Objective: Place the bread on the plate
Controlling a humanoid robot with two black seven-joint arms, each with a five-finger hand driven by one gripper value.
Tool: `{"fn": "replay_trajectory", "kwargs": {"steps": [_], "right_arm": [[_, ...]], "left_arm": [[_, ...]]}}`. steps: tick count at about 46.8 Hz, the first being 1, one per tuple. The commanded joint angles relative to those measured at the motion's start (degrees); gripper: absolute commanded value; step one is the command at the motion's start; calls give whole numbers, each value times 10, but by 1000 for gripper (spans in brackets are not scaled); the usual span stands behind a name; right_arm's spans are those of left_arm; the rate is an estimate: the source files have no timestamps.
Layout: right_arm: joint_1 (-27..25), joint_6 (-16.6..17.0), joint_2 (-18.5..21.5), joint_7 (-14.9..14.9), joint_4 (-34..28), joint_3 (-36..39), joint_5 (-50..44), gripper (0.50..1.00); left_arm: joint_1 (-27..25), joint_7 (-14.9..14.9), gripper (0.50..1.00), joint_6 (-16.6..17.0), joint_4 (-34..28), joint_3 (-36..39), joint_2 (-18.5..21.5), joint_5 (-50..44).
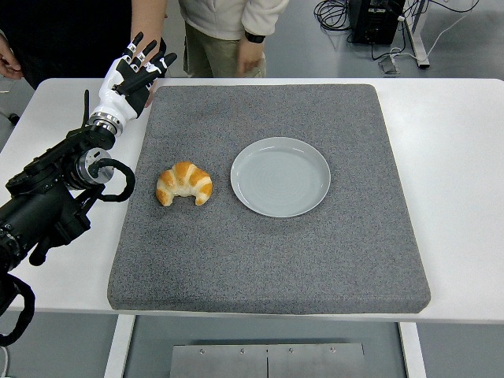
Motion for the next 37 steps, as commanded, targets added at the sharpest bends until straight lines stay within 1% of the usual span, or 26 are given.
{"fn": "replay_trajectory", "kwargs": {"steps": [1,37], "right_arm": [[0,0,0,0,0,0,1,1000],[0,1,0,0,1,0,1,1000]], "left_arm": [[-1,-1,969,0,0,0,0,0],[1,-2,971,0,0,-1,0,0]]}}
